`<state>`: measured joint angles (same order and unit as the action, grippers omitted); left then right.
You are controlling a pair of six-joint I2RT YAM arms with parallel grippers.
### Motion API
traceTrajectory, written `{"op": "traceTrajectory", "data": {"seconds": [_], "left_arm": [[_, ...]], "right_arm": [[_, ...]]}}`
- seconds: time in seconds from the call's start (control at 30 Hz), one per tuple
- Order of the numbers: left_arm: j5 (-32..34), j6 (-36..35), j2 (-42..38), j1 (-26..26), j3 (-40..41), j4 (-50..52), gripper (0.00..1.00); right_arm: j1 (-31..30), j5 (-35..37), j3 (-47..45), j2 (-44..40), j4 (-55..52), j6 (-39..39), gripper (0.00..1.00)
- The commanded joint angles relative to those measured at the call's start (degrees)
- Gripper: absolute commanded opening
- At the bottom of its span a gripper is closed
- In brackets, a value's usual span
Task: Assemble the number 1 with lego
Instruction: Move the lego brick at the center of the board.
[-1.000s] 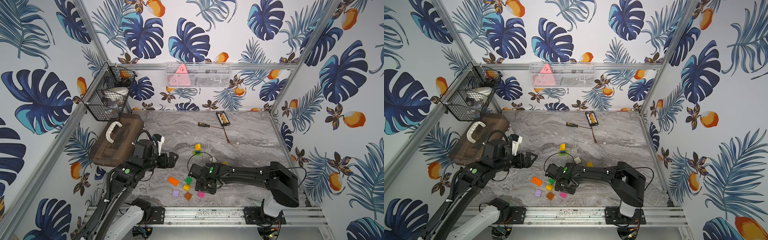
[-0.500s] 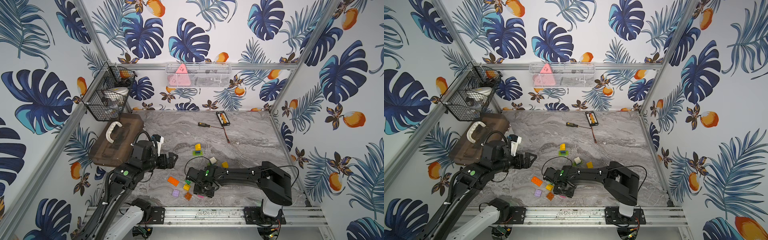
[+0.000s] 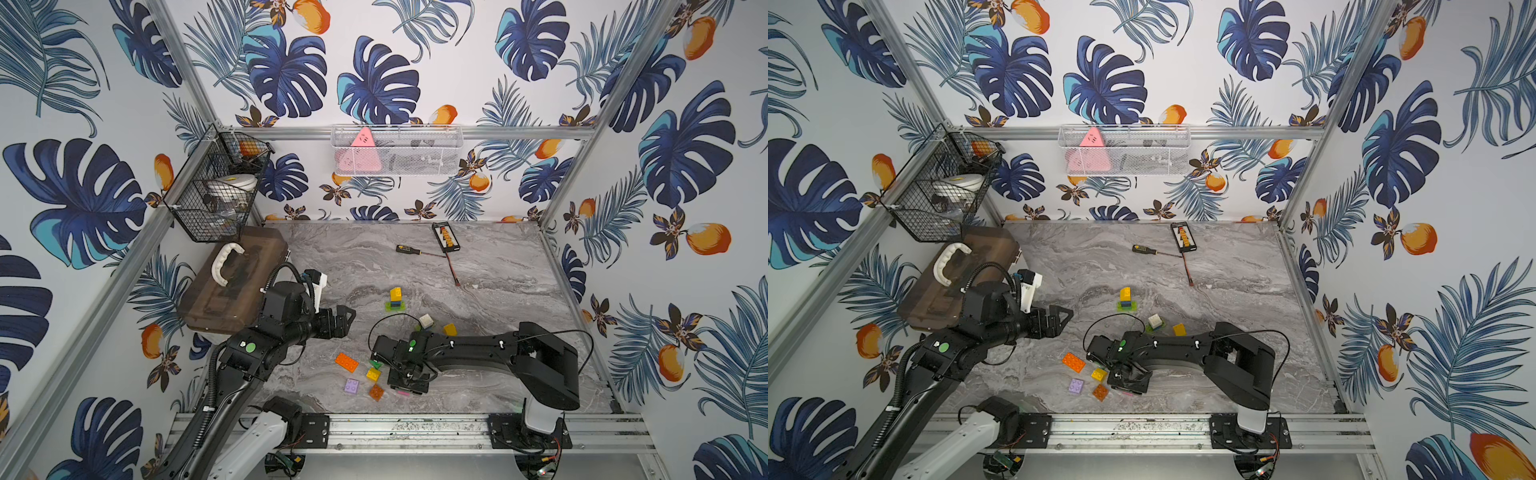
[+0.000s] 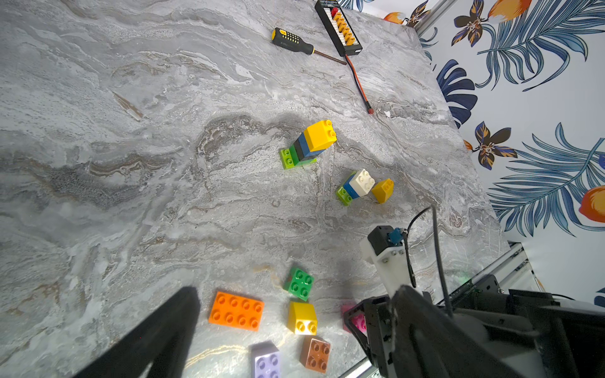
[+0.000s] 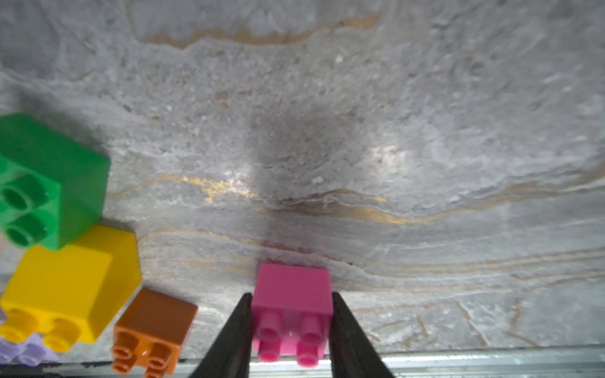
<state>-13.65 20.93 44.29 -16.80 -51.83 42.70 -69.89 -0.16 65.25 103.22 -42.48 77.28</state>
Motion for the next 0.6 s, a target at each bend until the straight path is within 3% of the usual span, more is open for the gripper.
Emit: {"op": "traceTrajectory", "data": {"seconds": [0.0, 0.37, 0.57], "left_arm": [[0.4, 0.1, 0.0, -0.1, -0.2, -0.4, 0.99], [0.6, 0.0, 0.7, -0.6, -0.3, -0.3, 0.99], [0.6, 0.0, 1.1, -0.6, -0.3, -0.3, 0.99]], "right_arm": [[2.3, 1.9, -2.2, -1.5, -2.1, -1.5, 0.38], [12.3, 3.1, -3.6, -2.7, -5.2, -15.3, 0.39], [13.2, 2.9, -3.9, -2.4, -5.3, -17.8, 0.48]]}}
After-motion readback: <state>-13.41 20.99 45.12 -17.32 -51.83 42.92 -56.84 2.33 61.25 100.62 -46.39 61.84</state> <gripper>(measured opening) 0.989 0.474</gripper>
